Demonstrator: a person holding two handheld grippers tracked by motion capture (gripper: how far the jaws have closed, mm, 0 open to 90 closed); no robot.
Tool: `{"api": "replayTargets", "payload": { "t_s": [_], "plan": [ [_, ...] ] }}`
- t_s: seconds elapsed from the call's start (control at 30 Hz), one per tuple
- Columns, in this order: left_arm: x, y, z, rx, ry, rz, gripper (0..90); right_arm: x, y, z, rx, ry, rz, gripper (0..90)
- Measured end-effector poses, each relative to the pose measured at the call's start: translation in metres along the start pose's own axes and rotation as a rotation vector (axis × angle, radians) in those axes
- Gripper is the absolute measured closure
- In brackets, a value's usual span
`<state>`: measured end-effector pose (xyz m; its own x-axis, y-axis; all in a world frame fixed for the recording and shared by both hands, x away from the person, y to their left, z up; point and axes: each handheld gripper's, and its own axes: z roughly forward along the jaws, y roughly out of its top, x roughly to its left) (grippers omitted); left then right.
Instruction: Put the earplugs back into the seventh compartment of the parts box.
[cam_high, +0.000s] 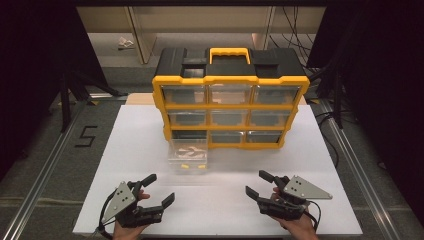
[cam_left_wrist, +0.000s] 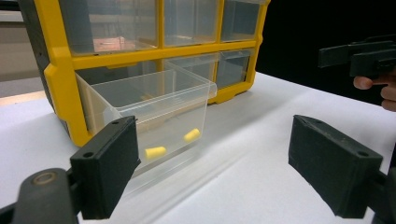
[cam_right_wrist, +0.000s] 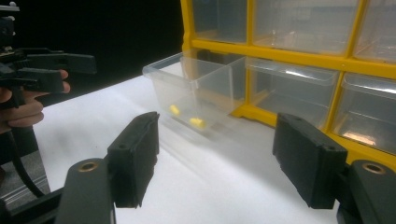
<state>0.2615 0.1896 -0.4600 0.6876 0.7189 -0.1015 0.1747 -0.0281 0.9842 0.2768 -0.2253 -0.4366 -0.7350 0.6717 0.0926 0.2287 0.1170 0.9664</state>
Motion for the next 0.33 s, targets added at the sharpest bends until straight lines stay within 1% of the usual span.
{"api": "replayTargets", "payload": {
  "t_s": [0.03, 0.17, 0.2, 0.33],
  "plan": [
    [0.0001, -0.0001, 0.0002, 0.002, 0.0, 0.0, 15.9, 0.0012, -0.0008, -0.0007, 0.0, -0.003, -0.009, 32.4],
    [-0.0003, -0.0003, 0.0009, 0.004, -0.003, 0.001, 15.9, 0.0026, -0.0017, 0.0005, 0.006, 0.001, -0.019, 32.2],
    [-0.0003, -0.0003, 0.001, 0.003, -0.003, 0.001, 15.9, 0.0037, -0.0019, 0.0009, 0.008, -0.006, -0.033, 32.1],
    [0.0001, -0.0003, 0.0008, 0.003, -0.003, 0.0, 15.9, 0.0035, -0.0021, 0.0011, 0.006, -0.007, -0.036, 31.3]
  ]
}}
